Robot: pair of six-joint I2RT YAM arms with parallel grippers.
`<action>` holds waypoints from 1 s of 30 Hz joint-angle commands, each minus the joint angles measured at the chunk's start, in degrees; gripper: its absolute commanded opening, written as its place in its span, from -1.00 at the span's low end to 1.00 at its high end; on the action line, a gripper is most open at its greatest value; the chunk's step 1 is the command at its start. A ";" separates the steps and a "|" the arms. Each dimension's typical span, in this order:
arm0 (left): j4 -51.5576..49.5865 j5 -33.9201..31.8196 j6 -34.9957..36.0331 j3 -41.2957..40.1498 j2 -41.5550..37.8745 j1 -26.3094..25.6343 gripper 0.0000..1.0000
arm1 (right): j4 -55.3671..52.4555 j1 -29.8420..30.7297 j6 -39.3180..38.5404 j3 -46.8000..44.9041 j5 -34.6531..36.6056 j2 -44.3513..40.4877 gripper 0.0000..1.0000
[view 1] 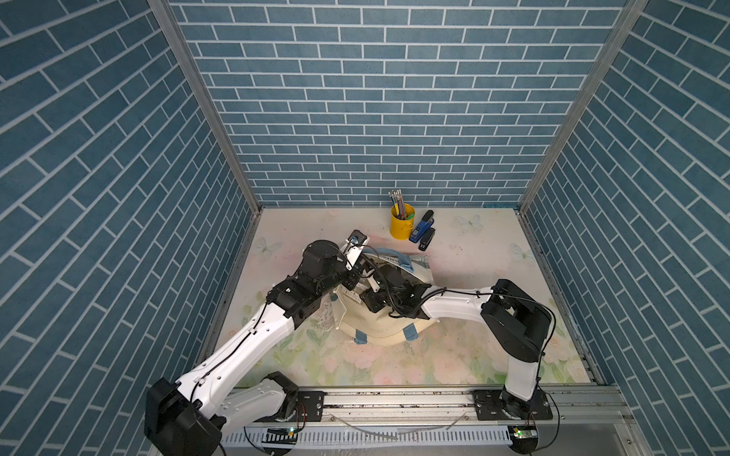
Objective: Take out the compass set from the canvas bag
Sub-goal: Pick up the compass set from the canvas bag.
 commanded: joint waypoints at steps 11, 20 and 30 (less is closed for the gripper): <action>5.25 2.56 -0.19 -0.16 -1.15 -0.59 -1.00 | -2.57 -0.39 6.38 5.24 -10.71 4.17 -0.11; 5.31 2.65 -0.53 -0.34 -1.42 -0.60 -1.00 | -0.48 -0.83 8.33 4.82 -14.32 4.76 -0.28; 5.67 2.32 -0.53 -0.52 -1.28 -0.60 -1.00 | -0.55 -1.97 12.70 9.25 -20.44 6.98 -0.45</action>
